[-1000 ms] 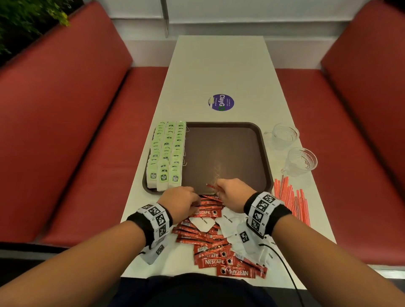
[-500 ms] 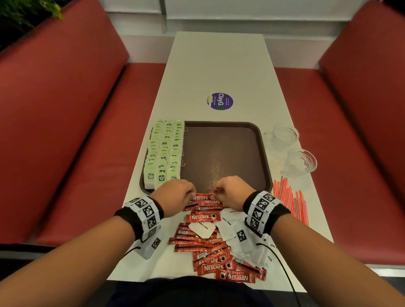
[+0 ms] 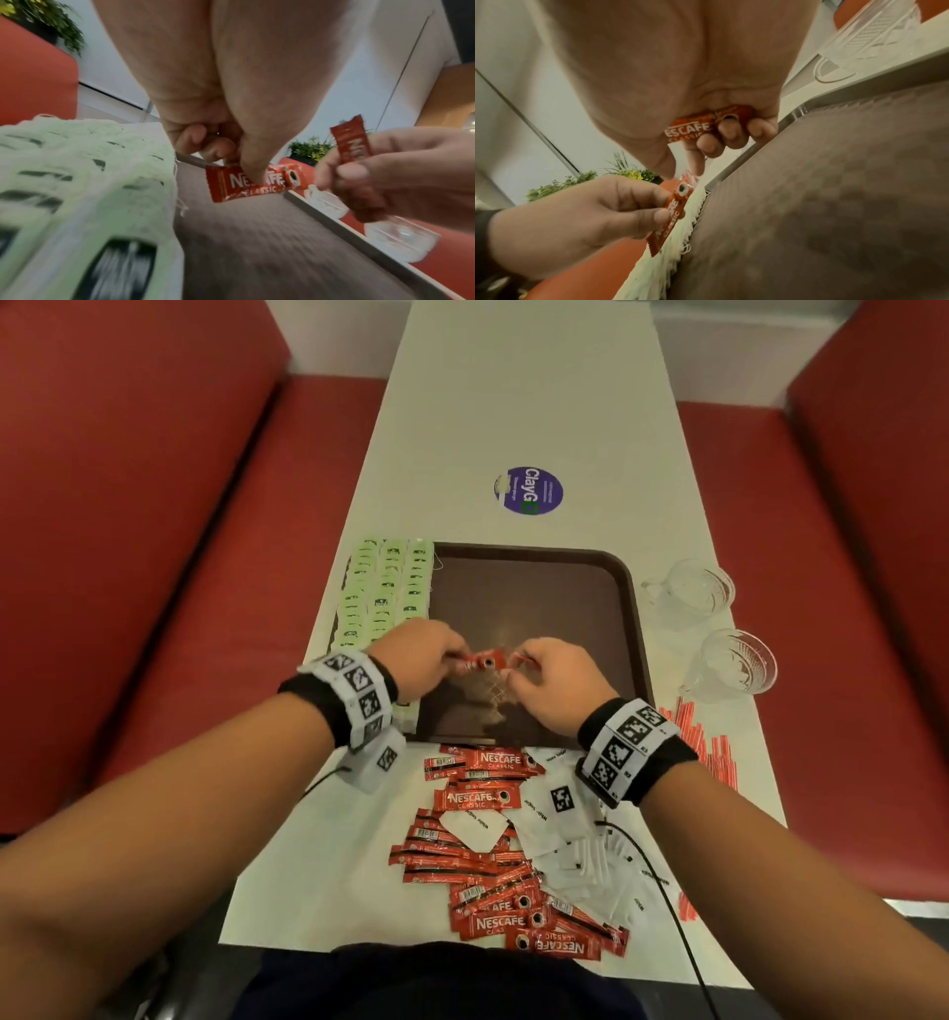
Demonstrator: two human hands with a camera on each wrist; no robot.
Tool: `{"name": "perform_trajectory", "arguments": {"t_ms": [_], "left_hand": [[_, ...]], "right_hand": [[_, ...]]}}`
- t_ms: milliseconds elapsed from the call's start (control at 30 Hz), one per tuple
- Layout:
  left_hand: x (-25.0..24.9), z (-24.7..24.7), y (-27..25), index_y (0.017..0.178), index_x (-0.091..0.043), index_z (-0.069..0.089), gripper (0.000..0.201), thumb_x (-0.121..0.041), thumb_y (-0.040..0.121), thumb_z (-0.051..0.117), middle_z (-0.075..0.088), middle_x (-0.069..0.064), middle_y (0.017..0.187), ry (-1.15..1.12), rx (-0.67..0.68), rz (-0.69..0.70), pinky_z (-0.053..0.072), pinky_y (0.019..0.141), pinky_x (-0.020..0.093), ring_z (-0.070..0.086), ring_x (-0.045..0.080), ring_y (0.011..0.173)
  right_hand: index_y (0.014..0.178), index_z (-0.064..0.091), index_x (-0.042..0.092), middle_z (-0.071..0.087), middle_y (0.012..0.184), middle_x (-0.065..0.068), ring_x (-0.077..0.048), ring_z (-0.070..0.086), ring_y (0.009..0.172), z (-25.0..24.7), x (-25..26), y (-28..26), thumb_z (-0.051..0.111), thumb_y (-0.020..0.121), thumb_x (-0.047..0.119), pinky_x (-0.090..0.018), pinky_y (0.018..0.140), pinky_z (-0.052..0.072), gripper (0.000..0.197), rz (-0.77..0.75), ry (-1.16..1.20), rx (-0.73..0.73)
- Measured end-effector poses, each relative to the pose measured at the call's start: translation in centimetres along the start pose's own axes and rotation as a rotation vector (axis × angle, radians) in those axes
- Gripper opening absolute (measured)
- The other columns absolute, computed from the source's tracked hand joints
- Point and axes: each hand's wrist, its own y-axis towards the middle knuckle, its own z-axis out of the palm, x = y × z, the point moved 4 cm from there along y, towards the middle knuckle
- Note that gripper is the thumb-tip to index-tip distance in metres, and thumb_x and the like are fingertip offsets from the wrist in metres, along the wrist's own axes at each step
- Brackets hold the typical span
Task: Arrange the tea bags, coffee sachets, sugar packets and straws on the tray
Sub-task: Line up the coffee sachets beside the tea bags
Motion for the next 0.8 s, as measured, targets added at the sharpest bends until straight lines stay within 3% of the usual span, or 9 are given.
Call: {"name": "perform_trajectory", "arguments": {"t_ms": [133, 233, 433, 667, 800], "left_hand": [[2.2, -1.9, 5.8, 0.110, -0.020, 0.070, 0.016, -0.018, 0.095, 0.063, 0.068, -0.002, 0.103, -0.016, -0.077, -0.131, 0.049, 0.086, 0.029, 0.061, 0.014, 0.091], [3.1, -3.1, 10.4, 0.102, -0.020, 0.072, 0.013, -0.016, 0.090, 0.070, 0.071, 0.002, 0.109, 0.058, -0.058, -0.157, 0.052, 0.092, 0.035, 0.065, 0.022, 0.099], [4.8, -4.1, 15.8, 0.101, -0.022, 0.076, 0.014, -0.023, 0.087, 0.074, 0.072, 0.000, 0.107, 0.070, -0.101, -0.215, 0.046, 0.080, 0.027, 0.064, 0.020, 0.095], [5.1, -3.9, 17.0, 0.098, -0.021, 0.078, 0.014, -0.027, 0.086, 0.076, 0.073, 0.001, 0.104, 0.160, -0.080, -0.214, 0.053, 0.089, 0.035, 0.065, 0.023, 0.100], [5.1, -4.1, 17.3, 0.097, -0.022, 0.079, 0.011, -0.022, 0.087, 0.073, 0.073, 0.002, 0.103, 0.181, -0.070, -0.220, 0.051, 0.082, 0.031, 0.065, 0.024, 0.095]], "right_hand": [[0.086, 0.063, 0.020, 0.059, 0.082, 0.002, -0.017, 0.057, 0.076, -0.7, -1.4, 1.4, 0.057, 0.096, 0.038, -0.029, 0.066, 0.036, 0.021, 0.073, 0.044, -0.041], [0.080, 0.063, 0.018, 0.059, 0.072, 0.006, -0.011, 0.057, 0.068, -1.1, -1.8, 2.3, 0.053, 0.098, 0.036, -0.029, 0.061, 0.037, 0.027, 0.104, 0.093, -0.041], [0.090, 0.067, 0.012, 0.063, 0.079, -0.001, -0.015, 0.059, 0.075, -1.3, -1.6, 4.0, 0.045, 0.101, 0.034, -0.032, 0.069, 0.043, 0.033, 0.119, 0.109, 0.031], [0.101, 0.064, -0.008, 0.064, 0.098, -0.025, -0.037, 0.059, 0.090, -2.2, -1.8, 4.3, 0.033, 0.103, 0.020, -0.048, 0.085, 0.047, 0.042, 0.112, 0.163, 0.025], [0.106, 0.068, 0.003, 0.067, 0.099, -0.013, -0.026, 0.060, 0.090, -2.3, -2.2, 5.1, 0.037, 0.101, 0.016, -0.036, 0.082, 0.048, 0.034, 0.133, 0.115, 0.027]]}}
